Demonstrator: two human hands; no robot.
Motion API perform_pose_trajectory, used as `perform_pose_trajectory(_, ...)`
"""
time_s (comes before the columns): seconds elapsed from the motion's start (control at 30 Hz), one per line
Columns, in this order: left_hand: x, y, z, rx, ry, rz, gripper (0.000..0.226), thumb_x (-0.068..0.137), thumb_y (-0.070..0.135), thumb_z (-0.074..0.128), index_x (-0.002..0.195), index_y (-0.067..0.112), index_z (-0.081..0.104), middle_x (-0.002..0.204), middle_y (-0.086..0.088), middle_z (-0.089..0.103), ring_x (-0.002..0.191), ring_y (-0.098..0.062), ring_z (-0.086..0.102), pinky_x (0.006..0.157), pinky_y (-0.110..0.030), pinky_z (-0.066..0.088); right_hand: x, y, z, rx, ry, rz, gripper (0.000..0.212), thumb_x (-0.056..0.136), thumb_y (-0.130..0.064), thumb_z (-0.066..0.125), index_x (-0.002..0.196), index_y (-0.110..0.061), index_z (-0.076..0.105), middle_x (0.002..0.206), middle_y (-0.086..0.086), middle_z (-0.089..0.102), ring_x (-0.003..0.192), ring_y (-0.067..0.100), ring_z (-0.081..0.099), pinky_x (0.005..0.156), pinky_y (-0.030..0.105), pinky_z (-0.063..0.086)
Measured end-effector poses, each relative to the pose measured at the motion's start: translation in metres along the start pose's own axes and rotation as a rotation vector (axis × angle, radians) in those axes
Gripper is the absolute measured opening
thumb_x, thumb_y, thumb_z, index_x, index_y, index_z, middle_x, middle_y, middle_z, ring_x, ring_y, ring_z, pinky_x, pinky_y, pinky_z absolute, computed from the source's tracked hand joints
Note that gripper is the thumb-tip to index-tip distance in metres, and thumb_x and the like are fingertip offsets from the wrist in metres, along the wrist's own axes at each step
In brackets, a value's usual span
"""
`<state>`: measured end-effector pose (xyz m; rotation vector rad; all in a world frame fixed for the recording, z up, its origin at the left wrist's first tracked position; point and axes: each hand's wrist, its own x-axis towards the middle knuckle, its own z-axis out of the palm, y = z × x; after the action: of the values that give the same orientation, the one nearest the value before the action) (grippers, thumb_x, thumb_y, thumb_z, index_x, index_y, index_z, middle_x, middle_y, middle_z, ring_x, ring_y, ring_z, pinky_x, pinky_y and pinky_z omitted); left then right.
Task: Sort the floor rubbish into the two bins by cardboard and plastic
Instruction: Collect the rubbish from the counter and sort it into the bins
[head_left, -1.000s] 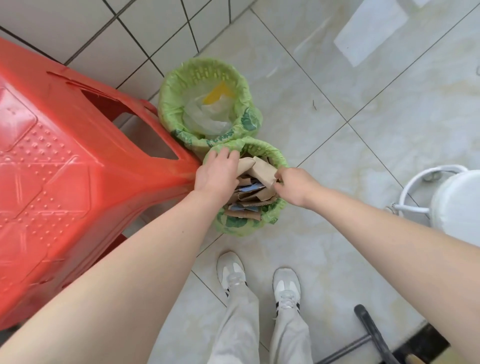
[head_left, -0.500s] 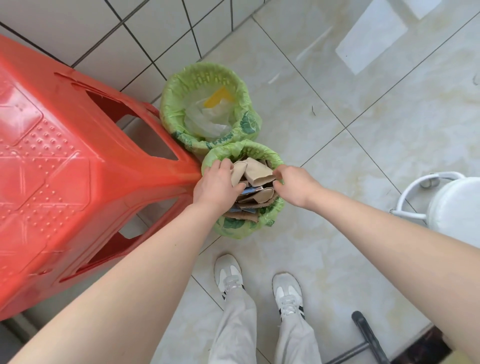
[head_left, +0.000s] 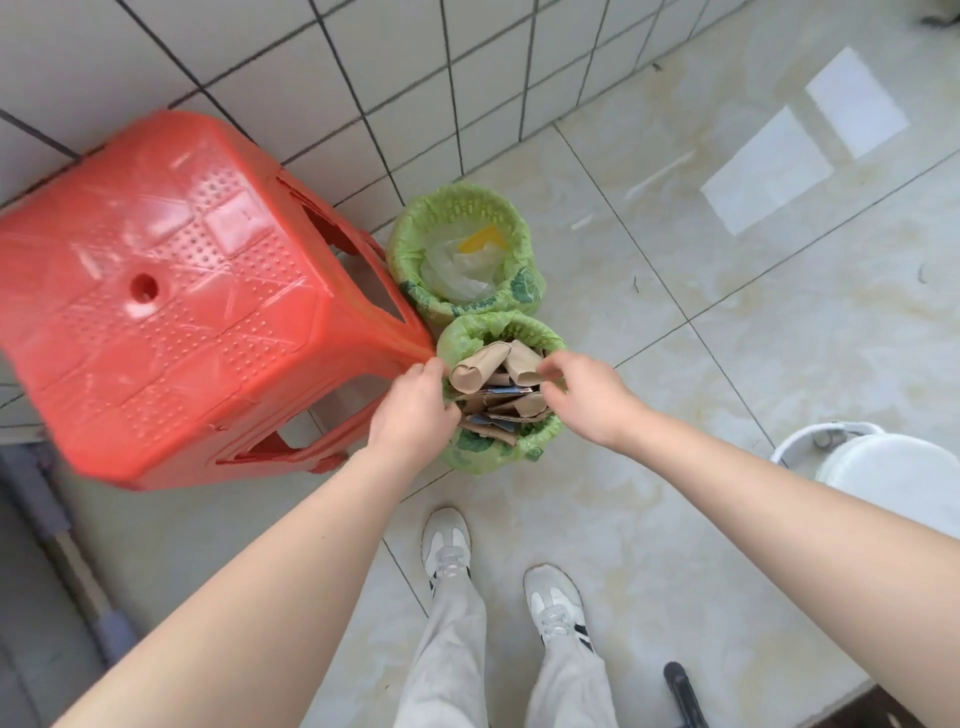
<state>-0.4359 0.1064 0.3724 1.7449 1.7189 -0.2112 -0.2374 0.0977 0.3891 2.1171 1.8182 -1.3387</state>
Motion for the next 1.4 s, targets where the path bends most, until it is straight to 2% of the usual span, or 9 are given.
perform_pose_trajectory(0.13,-0.069,0.006,-0.048,-0.058,0.039,0.0,0.039,0.082,0.018,0.055,0.121,0.017,0.053,0.112,-0.005,0.063,0.106,-0.028,0.058,0.088,-0.039,0.049,-0.059,-0.041,-0.023,0.034,0.008,-0.091,0.03,0.091,-0.016,0.049,0.12,-0.01,0.056,0.116,0.009,0.065,0.11,0.027,0.058,0.095,0.033,0.044)
perform_pose_trajectory(0.3,-0.184,0.017,-0.108,-0.293,0.173,-0.103,0.035,0.081,0.018,0.055,0.115,0.024,0.057,0.106,0.005,0.066,0.103,-0.019,0.059,0.089,-0.034,0.048,-0.157,-0.111,-0.052,0.034,-0.017,-0.215,0.03,0.09,-0.016,0.055,0.119,-0.01,0.057,0.112,0.005,0.066,0.103,0.017,0.06,0.095,0.028,0.044)
perform_pose_trajectory(0.5,-0.313,0.018,-0.175,-0.602,0.447,-0.249,0.021,0.082,0.013,0.06,0.101,0.02,0.064,0.088,0.006,0.067,0.085,-0.013,0.062,0.08,-0.025,0.047,-0.275,-0.213,-0.062,-0.113,-0.109,-0.454,0.034,0.091,-0.021,0.056,0.124,-0.015,0.053,0.118,-0.001,0.062,0.107,0.013,0.057,0.094,0.026,0.043)
perform_pose_trajectory(0.63,-0.397,-0.001,-0.217,-0.734,0.632,-0.312,0.017,0.08,0.011,0.061,0.094,0.02,0.064,0.08,0.007,0.066,0.077,-0.013,0.063,0.076,-0.027,0.049,-0.342,-0.294,-0.056,-0.206,-0.164,-0.669,0.031,0.09,-0.019,0.056,0.122,-0.017,0.055,0.117,-0.004,0.062,0.107,0.011,0.057,0.09,0.021,0.041)
perform_pose_trajectory(0.8,-0.519,-0.059,-0.238,-0.848,0.915,-0.506,0.015,0.084,0.016,0.06,0.097,0.023,0.064,0.087,0.007,0.069,0.078,-0.01,0.063,0.076,-0.024,0.05,-0.416,-0.388,-0.004,-0.221,-0.258,-0.838,0.028,0.088,-0.014,0.058,0.116,-0.014,0.058,0.112,0.0,0.066,0.104,0.014,0.061,0.094,0.03,0.046)
perform_pose_trajectory(1.03,-0.714,-0.156,-0.216,-0.907,1.287,-0.889,0.016,0.087,0.012,0.061,0.098,0.023,0.064,0.086,0.008,0.068,0.08,-0.008,0.062,0.076,-0.021,0.047,-0.531,-0.493,0.116,-0.207,-0.388,-1.008,0.025,0.088,-0.015,0.057,0.113,-0.018,0.057,0.107,-0.005,0.065,0.1,0.01,0.06,0.092,0.034,0.049)
perform_pose_trajectory(1.17,-0.81,-0.198,-0.203,-0.96,1.493,-1.074,0.019,0.086,0.011,0.058,0.09,0.029,0.061,0.079,0.007,0.07,0.077,-0.001,0.063,0.072,-0.022,0.048,-0.595,-0.543,0.18,-0.164,-0.503,-1.089,0.022,0.091,-0.016,0.055,0.112,-0.02,0.058,0.107,-0.008,0.065,0.1,0.006,0.06,0.087,0.027,0.05)
perform_pose_trajectory(1.27,-0.867,-0.221,-0.202,-0.956,1.596,-1.145,0.014,0.088,0.014,0.055,0.093,0.025,0.062,0.08,0.003,0.07,0.083,-0.008,0.064,0.074,-0.026,0.048,-0.637,-0.578,0.217,-0.105,-0.593,-1.125,0.024,0.093,-0.016,0.053,0.116,-0.02,0.057,0.108,-0.008,0.064,0.101,0.004,0.06,0.083,0.02,0.049)
perform_pose_trajectory(1.4,-0.917,-0.253,-0.21,-0.937,1.725,-1.2,0.013,0.088,0.012,0.055,0.095,0.021,0.061,0.081,0.001,0.069,0.084,-0.013,0.065,0.067,-0.012,0.044,-0.674,-0.619,0.252,-0.07,-0.687,-1.155,0.027,0.094,-0.018,0.051,0.12,-0.023,0.055,0.108,-0.011,0.063,0.102,-0.003,0.057,0.075,0.003,0.044)
